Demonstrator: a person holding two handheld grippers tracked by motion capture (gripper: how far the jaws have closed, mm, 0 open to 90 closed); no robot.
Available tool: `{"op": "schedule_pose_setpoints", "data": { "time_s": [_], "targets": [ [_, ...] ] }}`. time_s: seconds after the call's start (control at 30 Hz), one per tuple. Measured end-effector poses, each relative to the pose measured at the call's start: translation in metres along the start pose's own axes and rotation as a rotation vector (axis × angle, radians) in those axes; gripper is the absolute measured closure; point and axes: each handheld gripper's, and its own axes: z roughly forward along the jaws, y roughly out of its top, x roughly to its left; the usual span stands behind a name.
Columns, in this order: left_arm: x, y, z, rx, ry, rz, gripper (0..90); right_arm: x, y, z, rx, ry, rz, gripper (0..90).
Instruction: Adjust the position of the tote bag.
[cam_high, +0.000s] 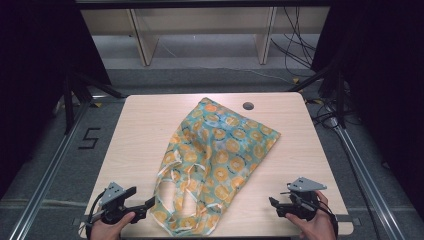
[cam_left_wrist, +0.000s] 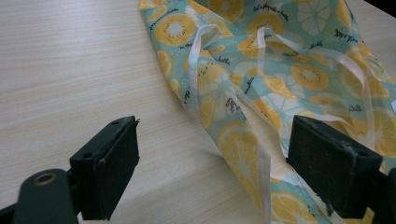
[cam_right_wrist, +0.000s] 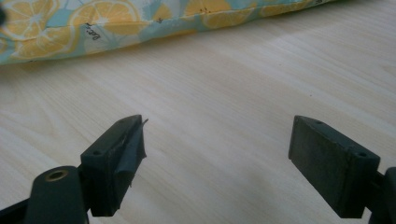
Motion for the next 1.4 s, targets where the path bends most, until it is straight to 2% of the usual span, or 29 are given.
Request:
{"op": "schedule_pose_setpoints", "data": {
  "time_s": [0.03, 0.1, 0.17, 0.2, 0.33, 0.37, 0.43, 0.47, 0.5, 0.53, 0.6, 0.63, 0.7, 0.73, 0.77, 0.87, 0.9, 0.93, 0.97, 1.0, 1.07, 1.1, 1.17, 1.2, 1.23, 1.3, 1.4],
  "targets": [
    [0.0, 0.0, 0.0, -0.001, -0.001, -0.002, 15.0, 0.001, 0.0, 0.0, -0.009, -0.017, 0.007, 18.7],
    [0.0, 0.0, 0.0, -0.002, -0.004, -0.003, 14.9, 0.0, 0.0, 0.0, 0.003, -0.003, 0.005, 18.7],
    [0.0, 0.0, 0.0, -0.004, -0.004, -0.003, 14.9, 0.0, 0.0, 0.0, 0.007, -0.008, -0.005, 18.7],
    [0.0, 0.001, 0.0, -0.005, -0.007, 0.001, 14.9, 0.001, 0.001, -0.001, 0.014, -0.002, 0.01, 18.7],
    [0.0, 0.002, 0.0, -0.005, -0.007, -0.001, 14.9, 0.001, 0.001, 0.0, 0.014, 0.0, 0.011, 18.7],
    [0.0, 0.002, 0.001, -0.004, -0.008, -0.001, 14.8, 0.002, 0.0, 0.001, 0.01, -0.014, -0.001, 18.7],
    [-0.001, 0.003, 0.002, -0.004, -0.011, -0.003, 14.8, 0.005, 0.001, 0.001, 0.008, -0.018, 0.011, 19.0],
    [-0.002, 0.004, 0.003, -0.002, -0.014, 0.003, 14.8, 0.005, 0.001, 0.001, 0.008, -0.018, 0.011, 19.0],
    [-0.002, 0.005, 0.003, 0.001, -0.018, 0.013, 14.8, 0.005, 0.001, 0.001, 0.0, -0.013, -0.015, 19.0],
    [-0.003, 0.006, 0.004, 0.0, -0.009, 0.015, 14.8, 0.006, 0.001, 0.001, 0.006, -0.015, 0.005, 19.0],
    [-0.002, 0.009, 0.006, 0.001, -0.007, 0.036, 14.8, 0.006, 0.001, 0.003, 0.008, -0.01, -0.013, 19.0],
    [-0.002, 0.01, 0.006, 0.0, -0.008, 0.032, 14.8, 0.006, 0.001, 0.003, 0.006, -0.008, -0.022, 19.0],
    [0.0, 0.011, 0.007, 0.003, -0.007, 0.032, 14.8, 0.006, 0.002, 0.002, 0.012, -0.016, -0.008, 19.0],
    [0.0, 0.011, 0.008, 0.007, -0.006, 0.035, 14.8, 0.005, 0.001, 0.005, 0.008, -0.003, -0.019, 19.0],
    [0.0, 0.012, 0.009, 0.0, -0.014, 0.028, 14.8, 0.006, 0.001, 0.004, 0.014, -0.007, -0.004, 19.0],
    [0.0, 0.013, 0.011, 0.01, -0.01, 0.036, 14.8, 0.005, 0.001, 0.004, 0.014, -0.003, -0.009, 19.1],
    [0.0, 0.013, 0.012, 0.012, -0.01, 0.024, 14.8, 0.007, 0.001, 0.004, 0.02, -0.003, 0.007, 19.1],
    [0.001, 0.014, 0.013, 0.015, -0.013, 0.046, 14.8, 0.007, 0.001, 0.004, 0.021, -0.004, 0.01, 19.1],
    [0.0, 0.014, 0.014, 0.014, -0.012, 0.034, 14.8, 0.007, 0.001, 0.004, 0.02, -0.003, 0.012, 19.1],
    [0.0, 0.015, 0.015, 0.017, -0.014, 0.038, 14.8, 0.006, 0.001, 0.005, 0.02, -0.006, -0.006, 19.1],
    [0.001, 0.016, 0.017, 0.021, -0.015, 0.044, 14.8, 0.007, 0.001, 0.005, 0.019, -0.005, 0.008, 19.2],
    [0.0, 0.017, 0.018, 0.022, -0.017, 0.044, 14.8, 0.006, 0.002, 0.006, 0.014, 0.006, -0.01, 19.3],
    [0.001, 0.018, 0.022, 0.032, -0.016, 0.051, 14.9, 0.006, 0.002, 0.007, 0.004, 0.007, -0.018, 19.8],
    [0.001, 0.018, 0.024, 0.034, -0.006, 0.038, 14.9, 0.007, 0.002, 0.007, 0.02, 0.018, -0.007, 20.8],
    [0.001, 0.019, 0.025, 0.036, -0.008, 0.039, 14.9, 0.008, 0.002, 0.006, -0.002, -0.007, -0.024, 21.1],
    [0.003, 0.021, 0.026, 0.029, -0.008, 0.047, 15.0, 0.009, 0.004, 0.008, -0.001, 0.003, -0.028, 20.7],
    [0.005, 0.023, 0.03, 0.029, -0.011, 0.038, 14.9, 0.017, 0.007, 0.01, 0.009, 0.009, -0.028, 21.2]
  ]
}}
